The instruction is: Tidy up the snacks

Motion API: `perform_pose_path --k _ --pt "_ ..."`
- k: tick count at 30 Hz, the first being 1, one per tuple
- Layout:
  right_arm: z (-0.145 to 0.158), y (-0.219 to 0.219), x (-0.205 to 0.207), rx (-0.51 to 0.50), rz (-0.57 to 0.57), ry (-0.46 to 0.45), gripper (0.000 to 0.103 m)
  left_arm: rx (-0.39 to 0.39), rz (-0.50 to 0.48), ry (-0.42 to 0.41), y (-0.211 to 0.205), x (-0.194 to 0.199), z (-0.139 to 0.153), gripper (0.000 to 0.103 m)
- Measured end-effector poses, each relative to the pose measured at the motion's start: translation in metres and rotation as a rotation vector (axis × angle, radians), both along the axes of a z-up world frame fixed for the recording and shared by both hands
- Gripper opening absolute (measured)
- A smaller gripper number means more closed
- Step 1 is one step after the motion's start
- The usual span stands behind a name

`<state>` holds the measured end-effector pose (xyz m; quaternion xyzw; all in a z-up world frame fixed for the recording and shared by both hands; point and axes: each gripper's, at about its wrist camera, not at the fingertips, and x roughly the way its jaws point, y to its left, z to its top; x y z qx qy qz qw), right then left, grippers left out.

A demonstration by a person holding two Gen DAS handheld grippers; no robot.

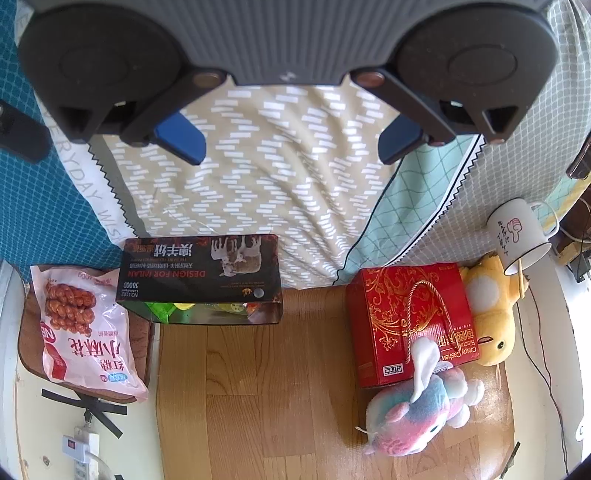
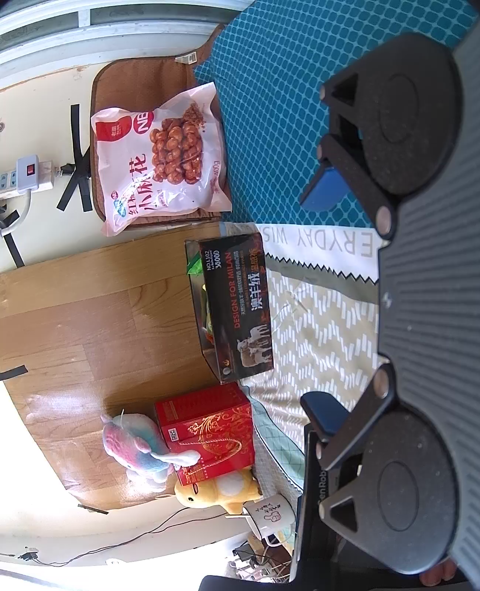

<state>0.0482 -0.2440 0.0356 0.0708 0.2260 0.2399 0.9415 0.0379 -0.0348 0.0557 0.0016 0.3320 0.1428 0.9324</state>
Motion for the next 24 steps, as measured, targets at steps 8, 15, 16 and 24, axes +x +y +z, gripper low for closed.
perform_pose_path --k 8,15,16,24 --pt "0.0006 0.0000 -0.0012 0.001 0.001 -0.001 0.103 0.001 -0.009 -0.006 -0.0029 -0.0052 0.0036 0.103" --pt "0.0026 -0.0015 -0.0037 0.001 0.001 -0.007 0.103 0.004 -0.016 -0.006 -0.0057 -0.0064 0.0046 0.103" --pt "0.0026 -0.0016 -0.0038 0.001 0.000 -0.007 0.103 0.003 -0.016 -0.006 -0.0058 -0.0065 0.0045 0.103" --pt "0.0012 -0.0018 -0.0024 0.001 -0.004 -0.002 0.103 0.004 -0.020 -0.003 -0.0075 -0.0046 0.0038 0.103"
